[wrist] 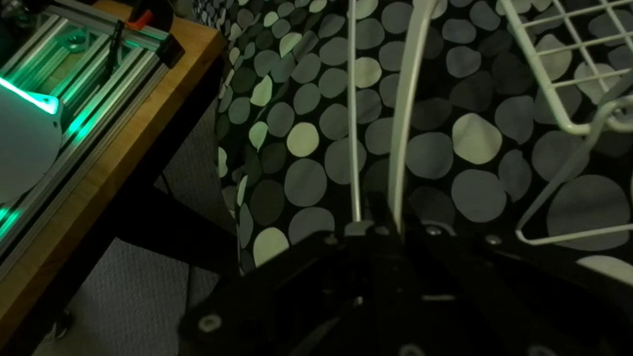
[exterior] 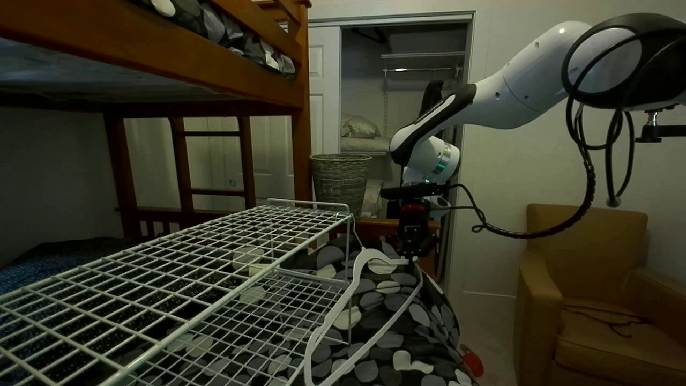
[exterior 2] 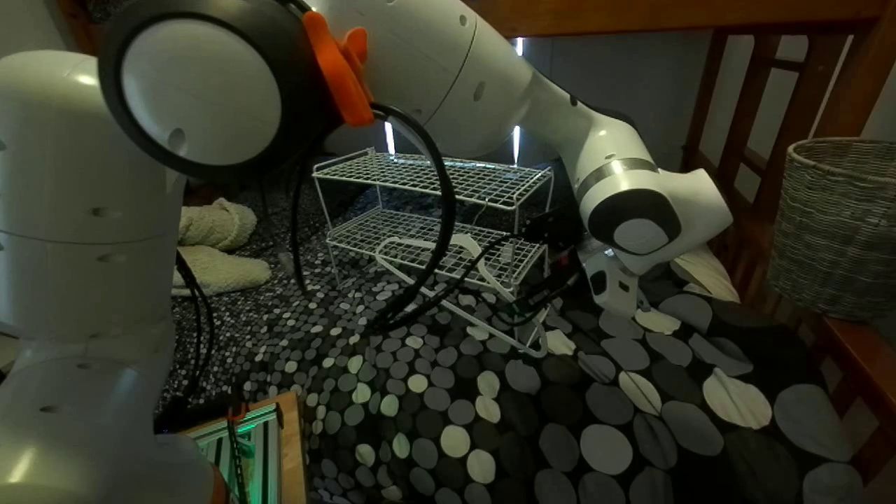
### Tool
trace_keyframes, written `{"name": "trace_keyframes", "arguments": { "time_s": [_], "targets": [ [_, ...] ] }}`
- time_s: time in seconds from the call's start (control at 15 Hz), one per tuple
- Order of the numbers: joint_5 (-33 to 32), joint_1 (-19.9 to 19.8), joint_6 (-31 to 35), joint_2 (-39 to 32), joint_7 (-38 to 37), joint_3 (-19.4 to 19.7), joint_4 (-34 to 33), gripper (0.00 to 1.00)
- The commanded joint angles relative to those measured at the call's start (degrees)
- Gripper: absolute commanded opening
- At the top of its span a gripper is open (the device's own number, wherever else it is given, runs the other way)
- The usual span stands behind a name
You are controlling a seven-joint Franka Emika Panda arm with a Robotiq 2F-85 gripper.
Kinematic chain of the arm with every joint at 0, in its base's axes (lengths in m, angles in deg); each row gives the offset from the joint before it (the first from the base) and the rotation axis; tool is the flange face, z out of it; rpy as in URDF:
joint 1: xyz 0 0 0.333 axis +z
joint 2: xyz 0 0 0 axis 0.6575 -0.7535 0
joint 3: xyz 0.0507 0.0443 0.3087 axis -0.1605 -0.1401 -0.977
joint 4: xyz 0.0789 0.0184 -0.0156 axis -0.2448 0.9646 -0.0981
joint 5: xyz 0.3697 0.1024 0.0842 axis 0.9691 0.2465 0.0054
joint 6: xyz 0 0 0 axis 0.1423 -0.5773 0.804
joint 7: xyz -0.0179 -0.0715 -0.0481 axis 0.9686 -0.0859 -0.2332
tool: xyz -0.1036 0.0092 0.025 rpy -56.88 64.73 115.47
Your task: Pick up the white coat hanger and put it on the bed
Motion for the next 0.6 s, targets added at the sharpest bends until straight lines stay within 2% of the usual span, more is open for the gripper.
{"name": "trace_keyframes", "arguments": {
  "time_s": [0.0,0.53],
  "targets": [
    [-2.33,0.68,2.78,1.97,0.44,0.72,-0.37,0.01],
    [-4.13,0.17,3.84,4.20,0.68,0.88,-0.50,0.01]
  ]
}}
